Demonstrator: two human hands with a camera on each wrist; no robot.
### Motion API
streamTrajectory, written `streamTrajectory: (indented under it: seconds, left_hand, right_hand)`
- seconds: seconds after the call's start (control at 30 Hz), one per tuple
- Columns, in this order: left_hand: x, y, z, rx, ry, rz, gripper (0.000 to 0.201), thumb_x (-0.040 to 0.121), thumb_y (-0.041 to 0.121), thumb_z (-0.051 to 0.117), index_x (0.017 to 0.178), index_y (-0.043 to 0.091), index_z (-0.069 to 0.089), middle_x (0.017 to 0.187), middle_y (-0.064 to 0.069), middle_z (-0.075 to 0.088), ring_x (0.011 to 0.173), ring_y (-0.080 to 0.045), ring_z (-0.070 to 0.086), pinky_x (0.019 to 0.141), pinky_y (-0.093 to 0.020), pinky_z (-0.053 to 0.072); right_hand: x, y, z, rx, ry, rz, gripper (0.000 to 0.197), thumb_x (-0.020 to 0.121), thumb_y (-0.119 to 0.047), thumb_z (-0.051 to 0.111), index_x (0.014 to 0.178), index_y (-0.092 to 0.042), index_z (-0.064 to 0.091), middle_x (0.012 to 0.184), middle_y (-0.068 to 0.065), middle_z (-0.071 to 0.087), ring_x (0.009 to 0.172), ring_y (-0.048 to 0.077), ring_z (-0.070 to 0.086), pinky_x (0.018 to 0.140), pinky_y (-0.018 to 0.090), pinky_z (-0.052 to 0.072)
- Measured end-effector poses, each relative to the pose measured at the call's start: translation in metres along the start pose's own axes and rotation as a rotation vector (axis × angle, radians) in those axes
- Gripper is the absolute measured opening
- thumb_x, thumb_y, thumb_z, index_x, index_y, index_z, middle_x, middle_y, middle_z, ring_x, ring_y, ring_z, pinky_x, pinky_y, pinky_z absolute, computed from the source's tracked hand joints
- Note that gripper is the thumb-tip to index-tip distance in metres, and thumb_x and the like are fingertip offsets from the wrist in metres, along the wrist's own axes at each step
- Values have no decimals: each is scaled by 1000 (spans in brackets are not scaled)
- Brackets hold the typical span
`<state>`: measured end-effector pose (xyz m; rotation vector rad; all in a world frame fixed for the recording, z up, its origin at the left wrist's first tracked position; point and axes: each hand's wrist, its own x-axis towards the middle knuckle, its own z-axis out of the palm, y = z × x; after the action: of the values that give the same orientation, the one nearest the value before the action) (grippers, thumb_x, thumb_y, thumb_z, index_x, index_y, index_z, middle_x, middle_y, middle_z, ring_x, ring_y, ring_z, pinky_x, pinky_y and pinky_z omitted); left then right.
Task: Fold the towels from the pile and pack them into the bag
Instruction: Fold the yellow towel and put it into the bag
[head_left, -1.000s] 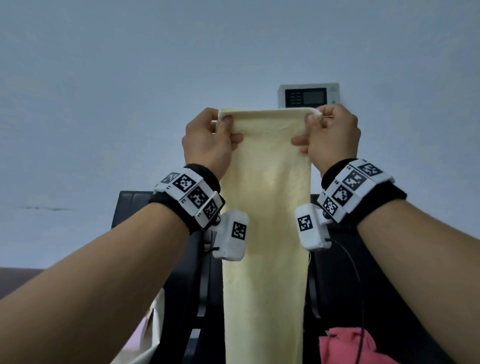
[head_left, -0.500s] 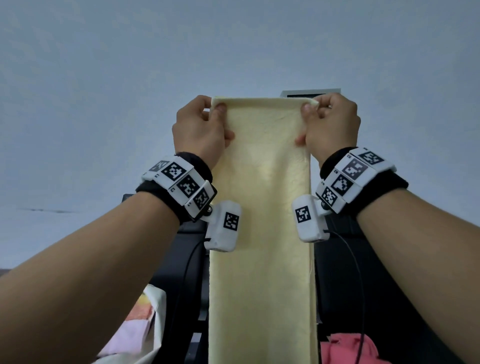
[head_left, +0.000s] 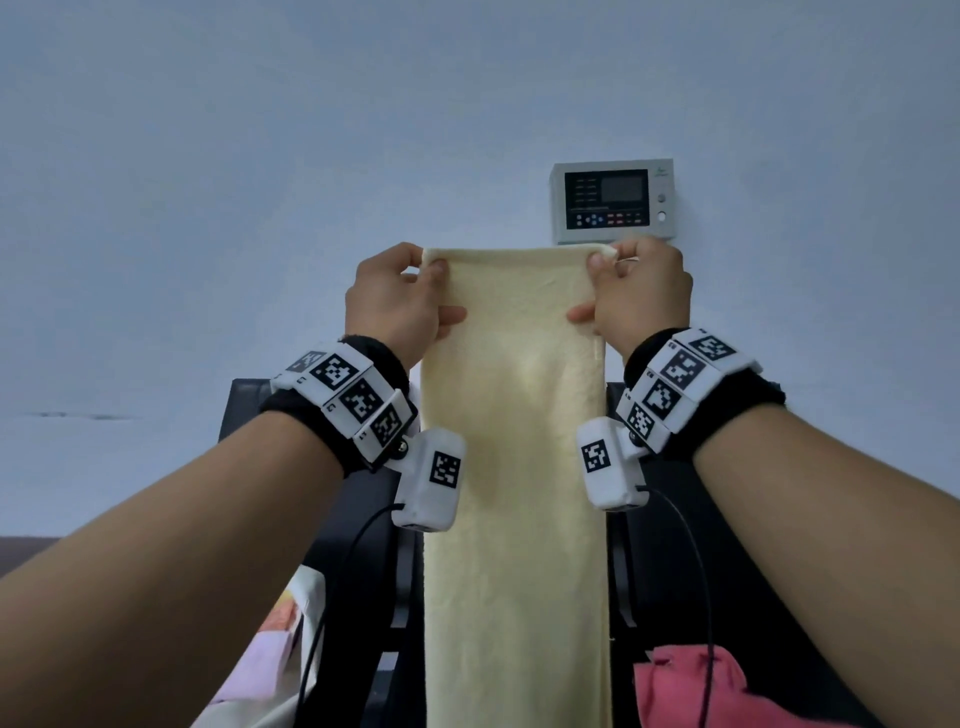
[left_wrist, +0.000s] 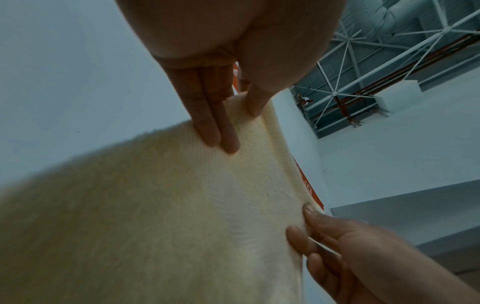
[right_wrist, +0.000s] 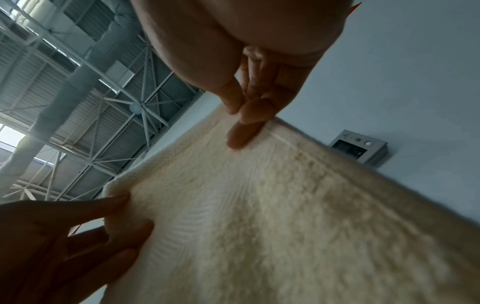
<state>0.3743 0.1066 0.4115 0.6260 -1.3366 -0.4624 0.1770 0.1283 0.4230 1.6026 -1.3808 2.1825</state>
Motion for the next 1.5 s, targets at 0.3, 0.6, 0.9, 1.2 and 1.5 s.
streamTrajectory:
  seconds: [0.3,0.6,0.9,1.2,1.5]
  left_hand:
    - [9,-47,13,1,-28,-30,15,104,16,54,93,10,62,85,-3,69,80,-22,78,84,-45,63]
    - [18,-123,26,26,-110,-74,29,101,12,56,73,20,57,85,-9,67,91,-31,76,90,-44,61]
    - [28,-198,37,46,-158,-93,22,94,19,59,72,22,60,64,11,60,82,-21,66,94,-51,58]
    - [36,-277,57,126,-132,-183,19,96,18,60,95,0,67,87,-9,68,94,-25,73,91,-44,60]
    - [42,-366,75,188,-122,-346,23,75,34,64,77,12,65,86,-17,71,98,-39,69,89,-60,57]
  right_hand:
    - [4,53,28,30,-65,30,13,104,-27,47,93,-22,51,76,-4,71,69,13,75,78,49,61]
    - [0,121,60,14,-132,98,12,104,-26,45,98,-18,51,102,-1,70,71,8,75,79,47,60]
    - [-1,193,100,42,-172,150,10,103,-22,47,96,-18,51,109,7,70,79,9,76,72,37,60]
    - [-4,270,137,-37,-226,207,12,104,-22,49,106,-13,57,107,1,69,84,5,74,83,41,61]
    - [-14,353,178,-191,-281,252,16,104,-22,48,110,-9,57,91,-11,59,69,-9,60,80,26,55]
